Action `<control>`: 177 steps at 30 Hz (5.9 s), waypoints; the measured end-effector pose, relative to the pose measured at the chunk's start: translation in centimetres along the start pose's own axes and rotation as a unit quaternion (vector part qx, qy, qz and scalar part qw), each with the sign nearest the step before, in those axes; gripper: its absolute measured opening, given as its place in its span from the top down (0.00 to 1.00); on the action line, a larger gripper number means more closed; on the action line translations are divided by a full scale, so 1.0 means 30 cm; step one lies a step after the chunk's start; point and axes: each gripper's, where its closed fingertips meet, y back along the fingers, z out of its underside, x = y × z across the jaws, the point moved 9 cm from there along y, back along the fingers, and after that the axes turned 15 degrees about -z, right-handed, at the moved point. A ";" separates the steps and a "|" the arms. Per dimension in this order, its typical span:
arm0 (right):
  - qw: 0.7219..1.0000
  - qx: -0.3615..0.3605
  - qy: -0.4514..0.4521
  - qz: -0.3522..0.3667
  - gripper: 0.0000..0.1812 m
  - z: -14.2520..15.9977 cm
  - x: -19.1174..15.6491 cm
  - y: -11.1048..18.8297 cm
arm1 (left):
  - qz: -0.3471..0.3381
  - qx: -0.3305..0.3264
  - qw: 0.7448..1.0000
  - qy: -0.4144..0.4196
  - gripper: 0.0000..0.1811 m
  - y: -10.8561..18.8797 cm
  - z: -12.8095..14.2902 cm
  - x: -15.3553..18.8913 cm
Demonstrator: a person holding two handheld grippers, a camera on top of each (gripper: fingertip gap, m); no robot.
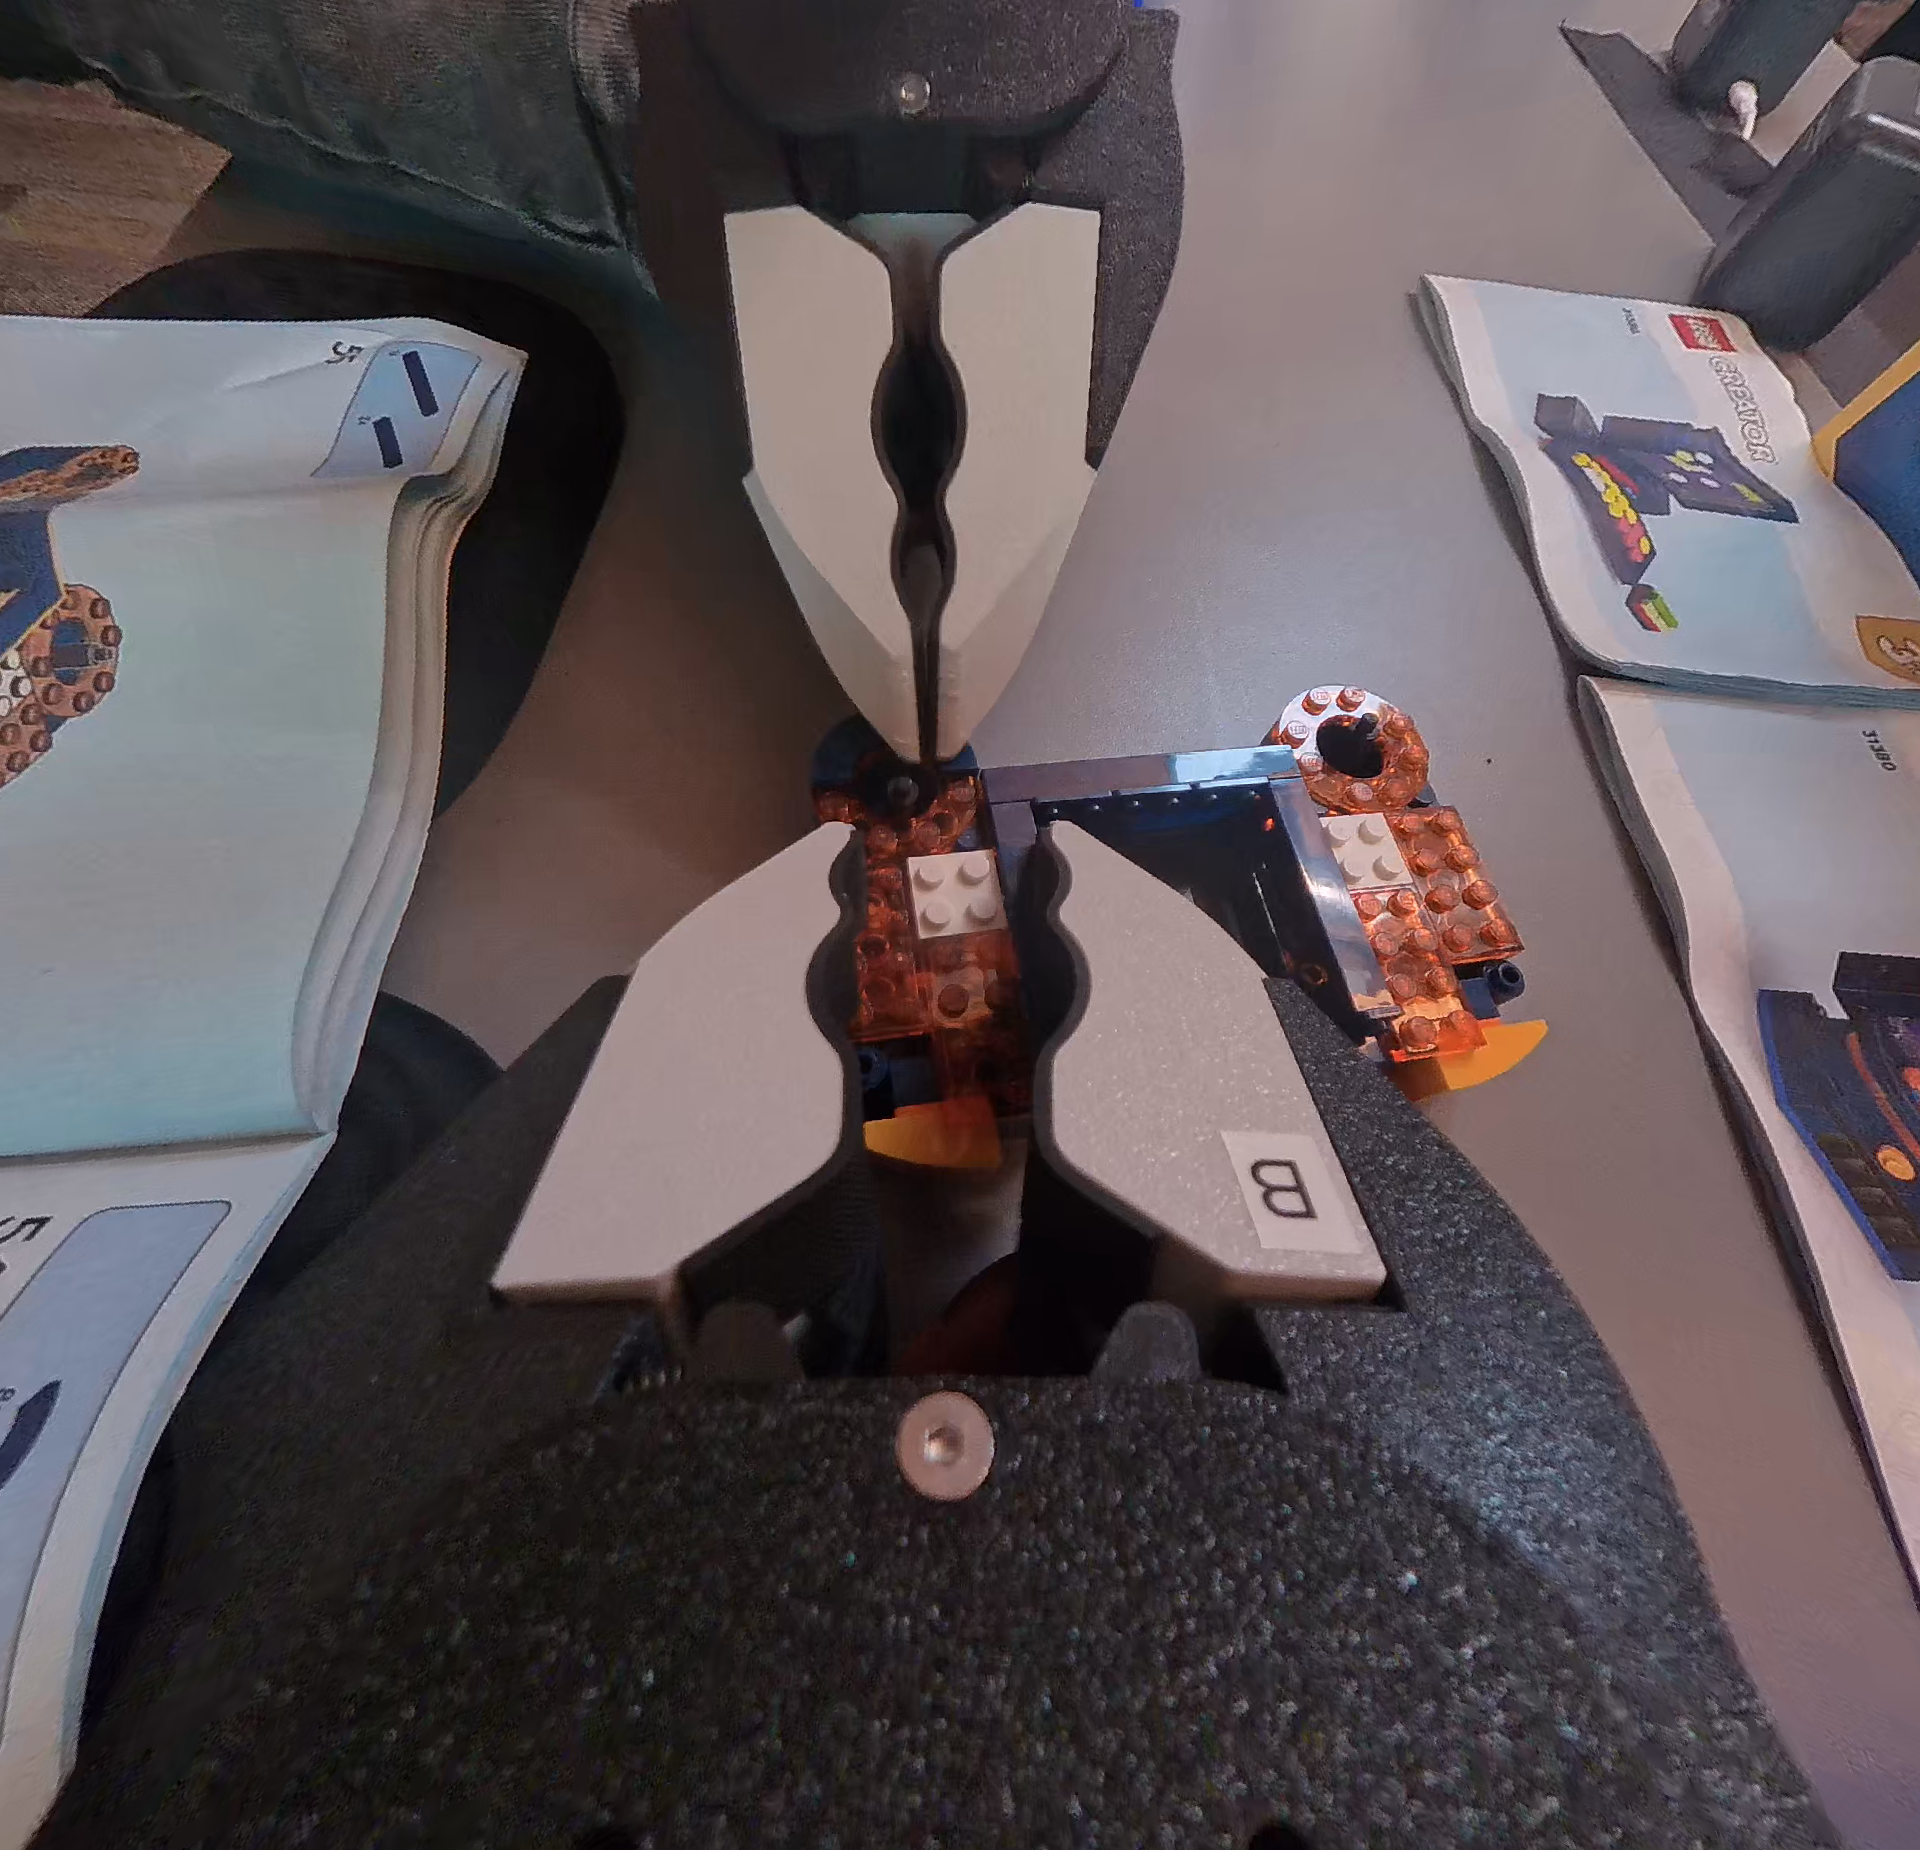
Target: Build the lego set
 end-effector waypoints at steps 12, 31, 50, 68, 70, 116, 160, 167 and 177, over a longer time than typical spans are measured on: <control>1.000 0.000 0.003 0.000 0.83 0.000 -0.001 -0.001 | 0.014 -0.026 0.995 0.090 1.00 -0.004 -0.001 -0.018; 1.000 0.000 0.003 0.000 0.83 -0.001 -0.001 -0.002 | 0.053 -0.028 0.991 0.123 1.00 0.026 0.015 -0.021; 1.000 0.000 0.001 -0.002 0.83 0.000 0.000 -0.002 | 0.088 -0.041 0.982 0.161 1.00 0.003 0.010 -0.033; 1.000 0.000 0.001 -0.005 0.83 0.000 -0.002 -0.001 | 0.026 -0.039 0.991 0.129 1.00 0.007 0.009 -0.030; 1.000 0.000 0.001 -0.005 0.83 0.000 -0.002 -0.001 | 0.026 -0.039 0.991 0.128 0.99 0.007 0.010 -0.030; 1.000 0.001 -0.001 -0.005 0.84 0.001 0.000 0.000 | 0.053 -0.048 0.984 0.160 0.99 0.008 0.006 -0.015; 0.997 0.074 -0.018 0.004 0.82 -0.079 -0.025 0.059 | -0.122 0.043 0.963 0.236 1.00 0.233 0.041 -0.155; 0.972 0.038 0.081 0.217 0.89 -0.239 -0.044 0.059 | -0.211 0.159 0.930 0.254 1.00 0.200 -0.061 -0.108; 0.990 0.030 0.033 0.130 0.90 -0.263 -0.061 -0.009 | -0.021 0.070 0.984 0.161 1.00 0.234 -0.067 -0.069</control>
